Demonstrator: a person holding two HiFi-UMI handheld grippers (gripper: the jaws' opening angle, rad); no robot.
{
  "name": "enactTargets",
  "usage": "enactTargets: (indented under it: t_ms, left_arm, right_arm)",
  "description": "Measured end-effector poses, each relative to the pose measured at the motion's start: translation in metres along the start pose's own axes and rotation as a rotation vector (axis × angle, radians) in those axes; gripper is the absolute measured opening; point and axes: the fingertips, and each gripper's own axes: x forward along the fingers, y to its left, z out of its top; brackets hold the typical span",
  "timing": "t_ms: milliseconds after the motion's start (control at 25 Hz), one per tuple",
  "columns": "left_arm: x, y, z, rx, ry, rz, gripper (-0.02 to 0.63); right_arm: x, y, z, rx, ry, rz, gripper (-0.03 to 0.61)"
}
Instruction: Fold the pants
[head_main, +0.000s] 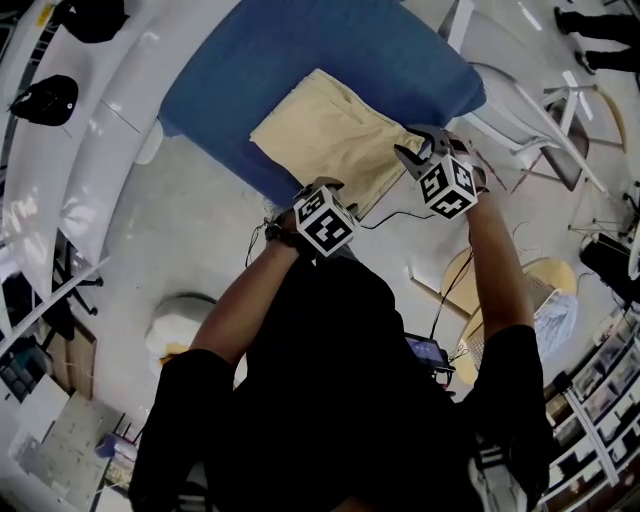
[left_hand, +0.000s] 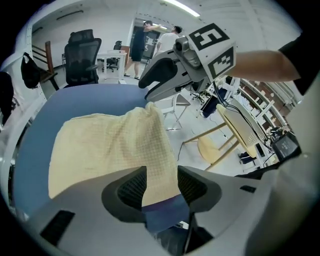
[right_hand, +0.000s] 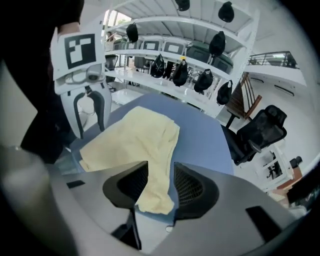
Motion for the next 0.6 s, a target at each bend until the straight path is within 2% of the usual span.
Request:
enactTargets:
  t_ms: [160, 240, 400, 600]
  left_arm:
    - [0.005, 0.024, -0.005, -0.069, -0.017, 0.036, 0.209]
    - [0.012, 0.03, -0.009, -0.108, -0.013, 0.039, 0.209]
    - [0.028, 0.035, -0.019, -0.129, 0.008, 0.051, 0.209]
    - [0.046, 0.03, -0.029, -0.139, 0.032, 0.051, 0.209]
  right_arm:
    - [0.028, 0.016, 0.032, 0.219, -0.061, 0.017, 0.124]
    - [0.041, 0.034, 0.037, 0.28, -0.054, 0.044, 0.112]
    - [0.063, 0.062, 0.022, 0.277, 0.0, 0.095, 0.112]
    - [0.066, 0.068, -0.024, 0.327, 0.075, 0.086, 0.112]
